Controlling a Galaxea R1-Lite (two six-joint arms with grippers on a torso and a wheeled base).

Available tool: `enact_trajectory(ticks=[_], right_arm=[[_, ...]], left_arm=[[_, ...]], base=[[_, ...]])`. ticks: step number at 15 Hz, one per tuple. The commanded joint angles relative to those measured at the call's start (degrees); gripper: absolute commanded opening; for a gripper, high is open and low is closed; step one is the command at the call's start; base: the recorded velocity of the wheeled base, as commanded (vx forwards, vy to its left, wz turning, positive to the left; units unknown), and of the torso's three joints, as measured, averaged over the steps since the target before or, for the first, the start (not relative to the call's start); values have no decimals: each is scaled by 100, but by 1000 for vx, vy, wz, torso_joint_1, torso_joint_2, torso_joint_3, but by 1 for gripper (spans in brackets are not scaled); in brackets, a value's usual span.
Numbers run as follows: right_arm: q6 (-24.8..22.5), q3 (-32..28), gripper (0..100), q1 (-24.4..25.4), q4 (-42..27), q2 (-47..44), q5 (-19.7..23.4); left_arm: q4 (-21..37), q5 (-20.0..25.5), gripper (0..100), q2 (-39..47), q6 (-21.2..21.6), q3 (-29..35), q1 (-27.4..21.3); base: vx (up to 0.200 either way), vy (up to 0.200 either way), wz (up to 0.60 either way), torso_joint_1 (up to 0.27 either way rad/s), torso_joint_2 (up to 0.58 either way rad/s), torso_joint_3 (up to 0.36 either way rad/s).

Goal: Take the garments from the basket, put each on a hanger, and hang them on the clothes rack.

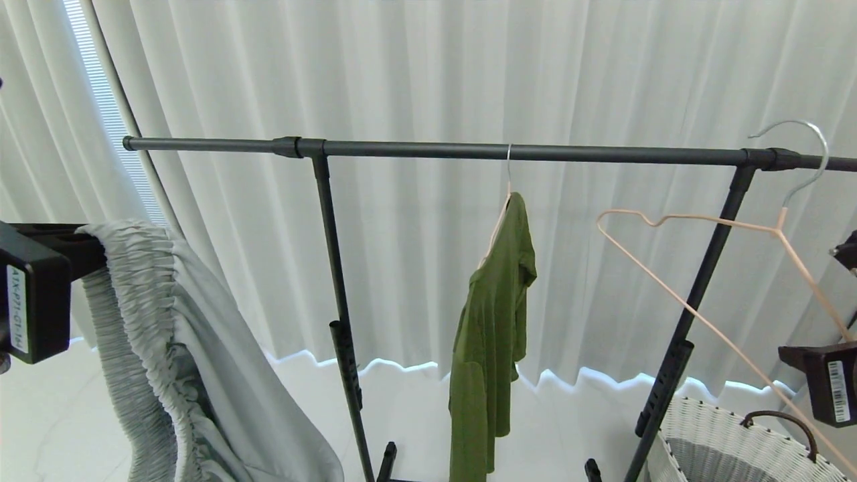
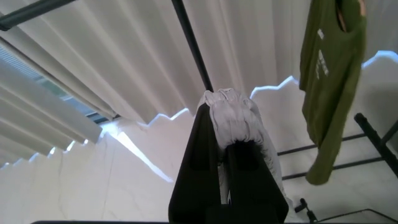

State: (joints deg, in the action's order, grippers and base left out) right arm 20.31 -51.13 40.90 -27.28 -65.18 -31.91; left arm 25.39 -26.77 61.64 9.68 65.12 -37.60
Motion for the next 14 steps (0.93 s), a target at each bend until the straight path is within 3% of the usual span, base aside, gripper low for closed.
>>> enact_trajectory(ticks=[1,4,10,13,14], right_arm=[[-1,6,0,120,4,155,19],[34,-3,0,876,30,173,19],[43,15,0,2247,478,-232,71],[43,15,0,2713,803,-443,511],[43,24,0,2880,812,-513,625]], left_arm=[[-8,-4,0,15,-1,-35,-2],[-8,-4,0,-2,-10,-219,7],[-17,40,0,-11,-45,-676,-20],[-78,32,0,270,-89,-729,-11],[-149,14,0,446,-282,-685,-2]], base=[[-200,0,0,2,2,2],[-200,0,0,1,6,1],[0,0,0,0,0,0],[0,0,0,0,0,0],[0,0,0,0,0,0]])
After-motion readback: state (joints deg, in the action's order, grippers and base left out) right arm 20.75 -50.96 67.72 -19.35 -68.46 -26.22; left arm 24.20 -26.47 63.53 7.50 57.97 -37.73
